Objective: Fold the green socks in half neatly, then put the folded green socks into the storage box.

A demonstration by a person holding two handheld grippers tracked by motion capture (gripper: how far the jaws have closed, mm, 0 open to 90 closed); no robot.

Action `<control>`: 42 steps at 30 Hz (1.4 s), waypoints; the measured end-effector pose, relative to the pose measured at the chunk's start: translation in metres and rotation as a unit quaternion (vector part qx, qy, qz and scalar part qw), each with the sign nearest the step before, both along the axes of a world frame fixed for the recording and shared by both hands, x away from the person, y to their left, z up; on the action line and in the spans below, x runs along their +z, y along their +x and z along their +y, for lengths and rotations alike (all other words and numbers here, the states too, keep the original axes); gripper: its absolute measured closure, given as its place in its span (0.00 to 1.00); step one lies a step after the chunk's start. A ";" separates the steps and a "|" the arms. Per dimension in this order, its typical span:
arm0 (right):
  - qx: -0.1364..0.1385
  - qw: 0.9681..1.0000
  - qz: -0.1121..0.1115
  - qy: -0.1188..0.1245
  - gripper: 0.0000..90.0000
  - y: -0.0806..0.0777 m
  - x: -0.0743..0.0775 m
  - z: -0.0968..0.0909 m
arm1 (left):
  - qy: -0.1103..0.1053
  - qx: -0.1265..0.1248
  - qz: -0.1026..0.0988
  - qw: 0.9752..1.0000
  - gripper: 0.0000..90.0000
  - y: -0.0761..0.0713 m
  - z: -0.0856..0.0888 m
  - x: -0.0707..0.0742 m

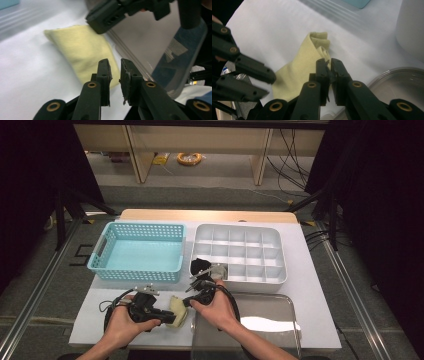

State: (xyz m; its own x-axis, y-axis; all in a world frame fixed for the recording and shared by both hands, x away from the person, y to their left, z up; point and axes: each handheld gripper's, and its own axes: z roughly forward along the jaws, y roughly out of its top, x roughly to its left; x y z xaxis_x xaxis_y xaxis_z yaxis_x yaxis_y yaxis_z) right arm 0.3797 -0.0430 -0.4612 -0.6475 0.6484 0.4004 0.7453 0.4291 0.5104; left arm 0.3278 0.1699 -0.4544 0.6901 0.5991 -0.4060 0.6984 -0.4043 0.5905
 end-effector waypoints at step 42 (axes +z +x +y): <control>-0.019 0.999 0.031 0.014 0.60 0.003 -0.009 0.010 | 0.038 -0.018 -0.005 0.999 0.79 -0.009 -0.007 -0.009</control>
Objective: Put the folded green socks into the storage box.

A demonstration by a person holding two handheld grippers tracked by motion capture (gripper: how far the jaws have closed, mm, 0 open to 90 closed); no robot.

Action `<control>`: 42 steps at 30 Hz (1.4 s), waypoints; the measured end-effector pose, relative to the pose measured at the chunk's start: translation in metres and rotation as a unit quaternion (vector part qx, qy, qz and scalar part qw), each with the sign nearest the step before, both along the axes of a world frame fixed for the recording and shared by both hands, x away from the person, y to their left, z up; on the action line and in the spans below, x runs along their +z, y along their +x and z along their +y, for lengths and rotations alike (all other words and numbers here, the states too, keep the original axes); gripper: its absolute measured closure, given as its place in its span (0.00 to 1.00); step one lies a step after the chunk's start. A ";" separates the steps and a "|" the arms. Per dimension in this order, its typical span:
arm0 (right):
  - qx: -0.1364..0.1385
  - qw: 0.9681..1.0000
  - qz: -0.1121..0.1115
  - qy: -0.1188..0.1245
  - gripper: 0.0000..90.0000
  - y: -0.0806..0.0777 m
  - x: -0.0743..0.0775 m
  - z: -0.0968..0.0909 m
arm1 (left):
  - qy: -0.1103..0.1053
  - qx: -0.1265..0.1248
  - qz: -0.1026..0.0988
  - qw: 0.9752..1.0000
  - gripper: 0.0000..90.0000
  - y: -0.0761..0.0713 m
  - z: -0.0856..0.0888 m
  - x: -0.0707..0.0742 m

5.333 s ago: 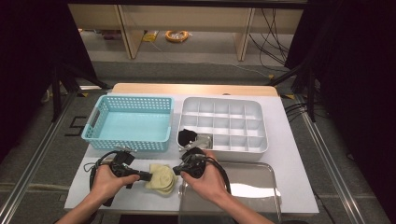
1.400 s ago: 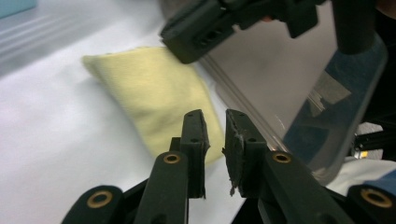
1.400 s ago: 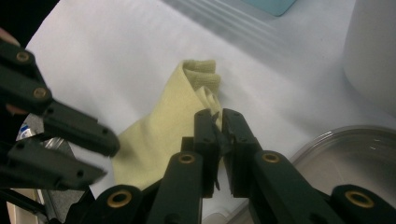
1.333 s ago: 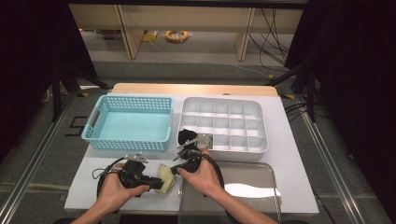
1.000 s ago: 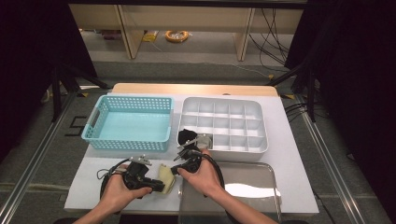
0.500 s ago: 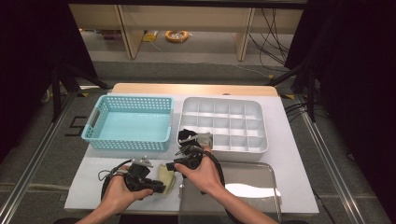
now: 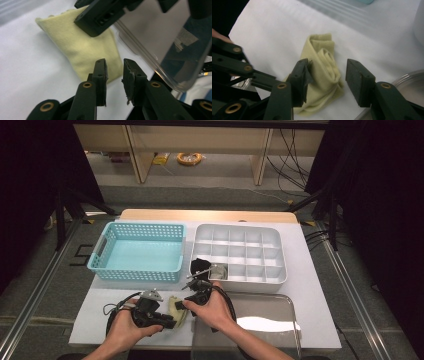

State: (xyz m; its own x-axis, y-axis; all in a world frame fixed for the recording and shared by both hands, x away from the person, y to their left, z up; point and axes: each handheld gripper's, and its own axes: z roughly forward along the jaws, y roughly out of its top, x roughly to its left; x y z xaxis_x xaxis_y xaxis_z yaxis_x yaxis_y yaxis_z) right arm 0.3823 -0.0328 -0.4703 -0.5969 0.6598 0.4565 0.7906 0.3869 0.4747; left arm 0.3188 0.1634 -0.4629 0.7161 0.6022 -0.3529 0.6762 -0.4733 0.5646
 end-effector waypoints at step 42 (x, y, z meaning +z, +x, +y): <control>0.024 1.000 0.009 -0.014 0.82 -0.008 -0.007 0.007 | -0.042 0.084 -0.041 0.995 0.64 0.003 0.041 0.007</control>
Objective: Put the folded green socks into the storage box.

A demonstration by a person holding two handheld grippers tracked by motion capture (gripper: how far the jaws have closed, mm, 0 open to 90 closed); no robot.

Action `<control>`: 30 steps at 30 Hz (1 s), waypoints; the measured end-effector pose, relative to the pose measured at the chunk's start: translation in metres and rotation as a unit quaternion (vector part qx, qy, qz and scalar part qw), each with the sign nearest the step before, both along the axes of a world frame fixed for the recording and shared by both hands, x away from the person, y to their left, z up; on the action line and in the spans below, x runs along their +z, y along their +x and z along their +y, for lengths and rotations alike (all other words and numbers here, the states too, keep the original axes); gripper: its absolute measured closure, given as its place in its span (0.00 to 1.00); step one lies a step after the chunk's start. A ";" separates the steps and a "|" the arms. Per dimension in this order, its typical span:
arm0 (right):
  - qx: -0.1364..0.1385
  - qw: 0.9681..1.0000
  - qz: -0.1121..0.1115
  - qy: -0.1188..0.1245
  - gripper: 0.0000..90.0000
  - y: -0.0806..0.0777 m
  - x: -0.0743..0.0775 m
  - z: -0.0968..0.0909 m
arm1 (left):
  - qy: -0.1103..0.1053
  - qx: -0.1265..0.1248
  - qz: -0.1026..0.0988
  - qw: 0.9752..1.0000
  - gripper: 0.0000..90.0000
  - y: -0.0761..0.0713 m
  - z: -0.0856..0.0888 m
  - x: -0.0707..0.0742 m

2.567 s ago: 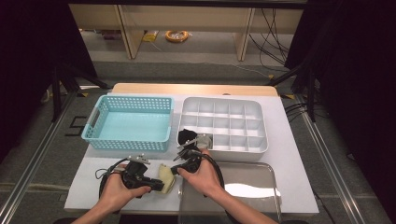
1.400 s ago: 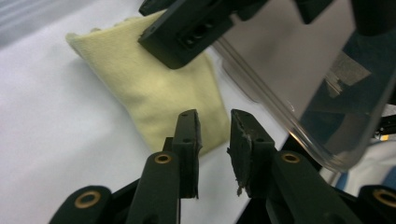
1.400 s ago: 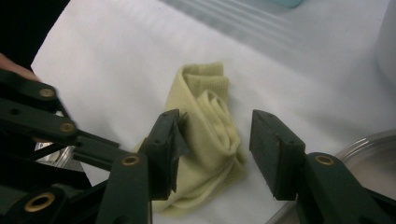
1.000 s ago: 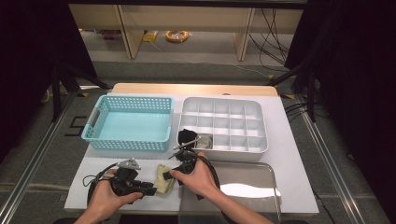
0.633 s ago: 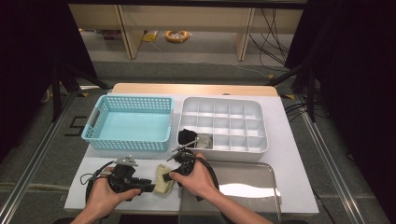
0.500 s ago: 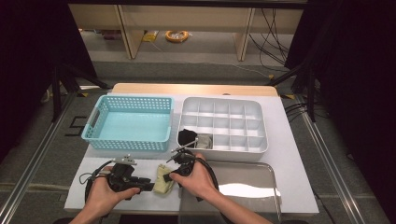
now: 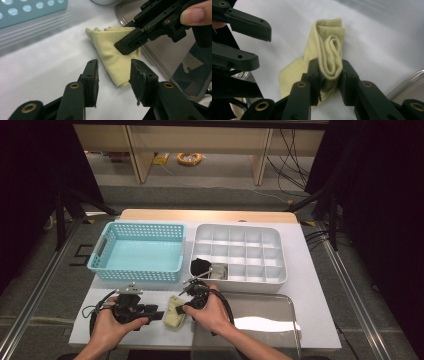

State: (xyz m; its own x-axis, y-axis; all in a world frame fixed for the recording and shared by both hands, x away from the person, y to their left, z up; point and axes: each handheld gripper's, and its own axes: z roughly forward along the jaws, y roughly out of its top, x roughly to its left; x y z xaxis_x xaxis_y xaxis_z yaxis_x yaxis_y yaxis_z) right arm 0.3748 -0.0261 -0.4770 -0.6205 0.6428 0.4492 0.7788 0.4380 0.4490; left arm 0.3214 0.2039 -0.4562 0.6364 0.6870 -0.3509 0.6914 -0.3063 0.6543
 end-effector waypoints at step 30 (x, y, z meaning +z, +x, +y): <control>-0.054 0.994 -0.083 0.049 0.82 0.007 0.055 -0.048 | -0.028 0.026 -0.019 0.999 0.48 0.002 -0.001 -0.002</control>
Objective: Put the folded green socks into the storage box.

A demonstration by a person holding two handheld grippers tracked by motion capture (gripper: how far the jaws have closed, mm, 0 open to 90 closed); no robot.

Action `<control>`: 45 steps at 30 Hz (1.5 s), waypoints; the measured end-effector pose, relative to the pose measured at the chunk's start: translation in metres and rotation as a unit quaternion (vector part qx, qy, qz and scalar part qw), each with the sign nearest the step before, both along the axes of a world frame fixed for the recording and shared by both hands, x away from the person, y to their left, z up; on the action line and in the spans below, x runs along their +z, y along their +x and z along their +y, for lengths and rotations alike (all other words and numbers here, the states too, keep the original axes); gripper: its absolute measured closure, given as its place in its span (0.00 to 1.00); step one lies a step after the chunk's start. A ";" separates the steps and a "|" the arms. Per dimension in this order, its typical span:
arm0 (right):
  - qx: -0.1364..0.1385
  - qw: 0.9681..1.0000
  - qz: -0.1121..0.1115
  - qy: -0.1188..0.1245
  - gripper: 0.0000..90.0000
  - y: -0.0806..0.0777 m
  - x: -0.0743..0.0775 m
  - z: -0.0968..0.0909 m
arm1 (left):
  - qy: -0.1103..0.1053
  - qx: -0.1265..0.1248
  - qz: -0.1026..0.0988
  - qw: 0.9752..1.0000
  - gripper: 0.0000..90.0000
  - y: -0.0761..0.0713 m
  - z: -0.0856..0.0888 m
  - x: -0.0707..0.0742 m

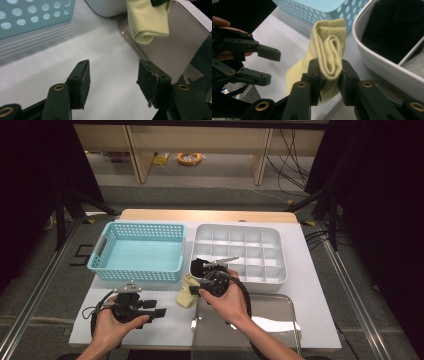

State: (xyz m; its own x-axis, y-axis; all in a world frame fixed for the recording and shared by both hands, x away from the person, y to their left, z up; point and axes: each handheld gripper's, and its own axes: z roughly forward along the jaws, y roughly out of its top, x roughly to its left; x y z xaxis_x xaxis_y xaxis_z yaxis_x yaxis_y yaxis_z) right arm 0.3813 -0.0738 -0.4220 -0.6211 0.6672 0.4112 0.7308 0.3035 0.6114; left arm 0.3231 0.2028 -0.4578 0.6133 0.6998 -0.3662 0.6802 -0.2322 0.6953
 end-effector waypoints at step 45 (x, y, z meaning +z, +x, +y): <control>-0.127 0.989 -0.063 0.052 0.82 0.034 0.047 -0.076 | 0.004 -0.010 -0.002 1.000 0.49 0.001 -0.007 -0.001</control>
